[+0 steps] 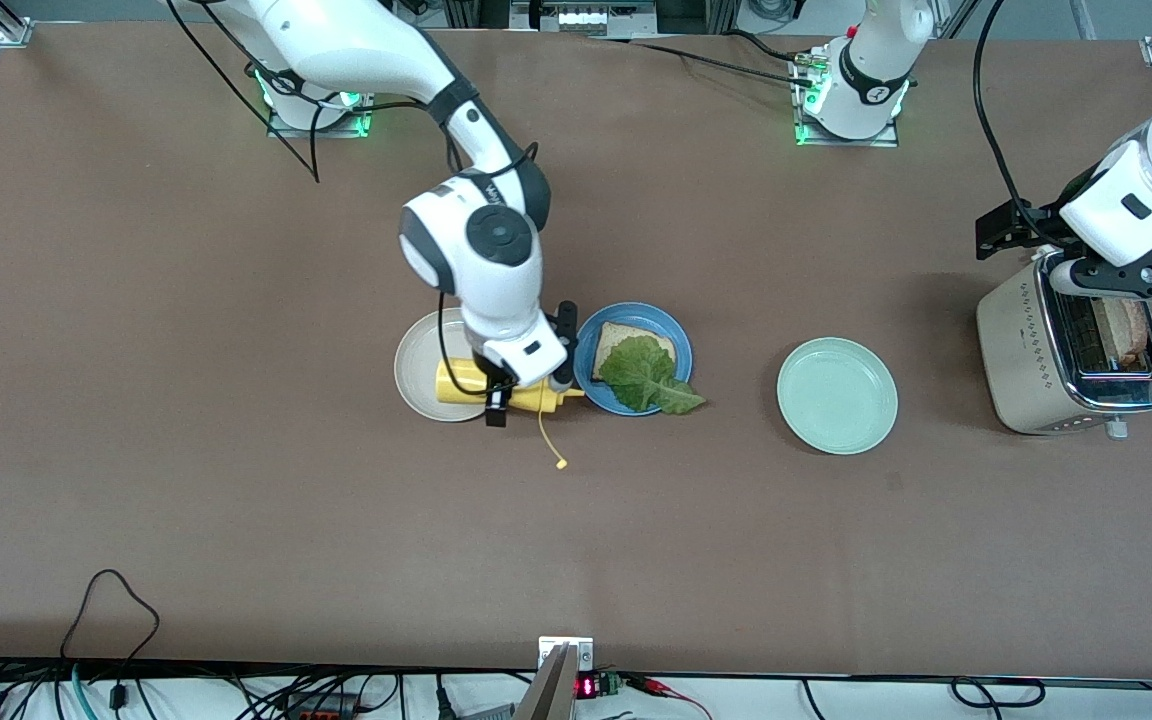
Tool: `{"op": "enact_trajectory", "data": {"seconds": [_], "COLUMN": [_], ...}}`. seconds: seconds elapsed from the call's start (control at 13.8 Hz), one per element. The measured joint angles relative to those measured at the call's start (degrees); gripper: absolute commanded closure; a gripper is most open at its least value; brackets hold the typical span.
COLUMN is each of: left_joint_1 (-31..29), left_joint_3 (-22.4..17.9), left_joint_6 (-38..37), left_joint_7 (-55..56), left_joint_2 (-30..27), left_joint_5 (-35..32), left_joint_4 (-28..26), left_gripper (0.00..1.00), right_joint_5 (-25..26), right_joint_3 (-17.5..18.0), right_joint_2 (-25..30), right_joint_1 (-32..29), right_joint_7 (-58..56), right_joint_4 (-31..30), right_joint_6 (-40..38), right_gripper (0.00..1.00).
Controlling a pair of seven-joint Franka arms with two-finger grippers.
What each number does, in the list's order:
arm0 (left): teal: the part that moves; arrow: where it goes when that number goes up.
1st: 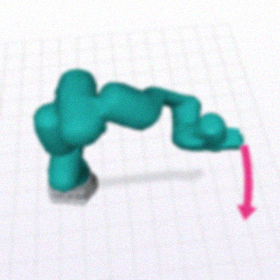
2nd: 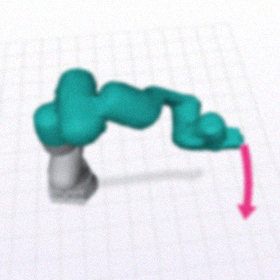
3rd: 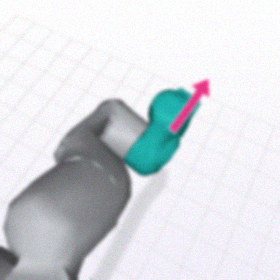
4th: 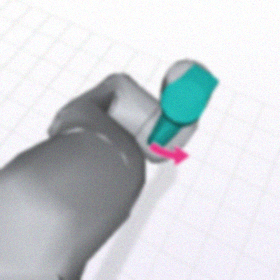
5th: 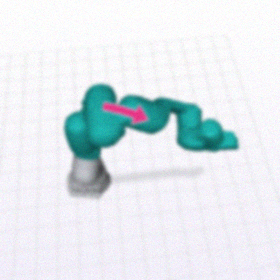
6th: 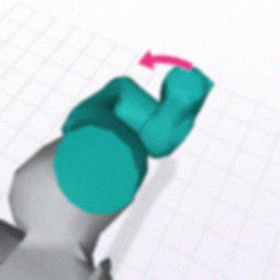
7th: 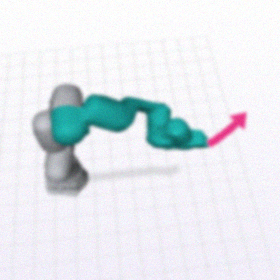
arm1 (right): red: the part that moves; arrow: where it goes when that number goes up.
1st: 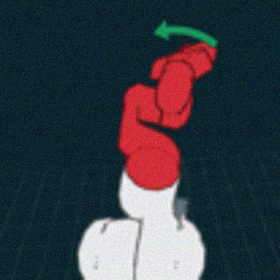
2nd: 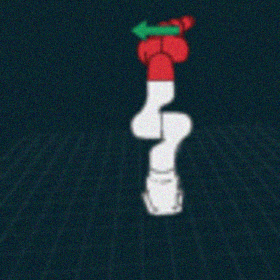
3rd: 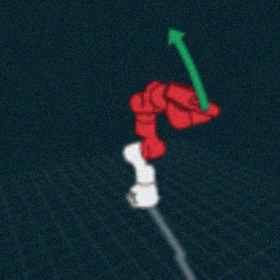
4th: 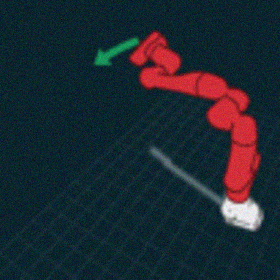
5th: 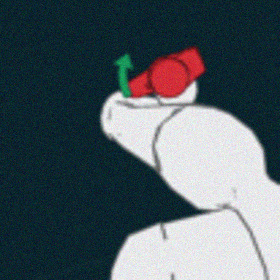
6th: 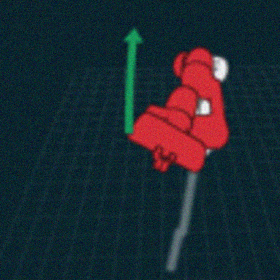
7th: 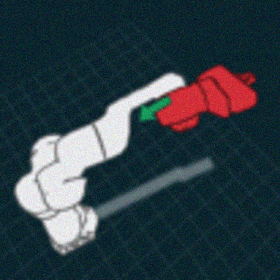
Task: Make sandwich in blue plate with both arms
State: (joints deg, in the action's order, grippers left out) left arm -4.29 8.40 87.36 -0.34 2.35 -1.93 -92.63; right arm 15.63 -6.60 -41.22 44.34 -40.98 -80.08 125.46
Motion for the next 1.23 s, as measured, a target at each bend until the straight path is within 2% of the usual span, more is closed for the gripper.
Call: {"op": "enact_trajectory", "data": {"seconds": [0.15, 0.36, 0.58, 0.87, 1.02, 1.23], "left_joint_1": [0.0, 0.01, 0.01, 0.01, 0.0, -0.03], "left_joint_3": [0.0, 0.02, 0.02, 0.04, -0.03, -0.03], "left_joint_6": [0.0, 0.0, 0.01, 0.11, 0.1, -0.95], "left_joint_7": [0.0, 0.0, 0.0, 0.0, 0.0, 0.0], "left_joint_2": [0.0, -0.04, -0.08, -0.1, -0.05, 1.01], "left_joint_5": [0.0, 0.0, 0.0, 0.0, 0.0, -0.99], "left_joint_4": [0.0, 0.01, 0.01, 0.29, 0.4, 0.36], "left_gripper": [0.0, 0.0, 0.0, 0.0, 0.0, 0.0], "right_joint_5": [4.57, 8.38, 9.46, 9.47, 8.19, -1.12], "right_joint_3": [-0.05, -0.17, -0.24, -1.11, -1.51, -2.13], "right_joint_2": [-1.44, -4.88, -7.42, -7.64, -6.9, -3.31], "right_joint_1": [2.79, 6.13, 7.52, 7.45, 6.76, 1.57], "right_joint_7": [2.71, 5.46, 8.07, 8.16, 7.19, -2.41], "right_joint_4": [1.09, 5.24, 7.22, 8.54, 9.25, 9.71], "right_joint_6": [-2.71, -6.7, -7.33, -7.67, -8.02, -8.43], "right_gripper": [0.68, 0.68, 0.68, 0.68, 0.68, 0.67]}}
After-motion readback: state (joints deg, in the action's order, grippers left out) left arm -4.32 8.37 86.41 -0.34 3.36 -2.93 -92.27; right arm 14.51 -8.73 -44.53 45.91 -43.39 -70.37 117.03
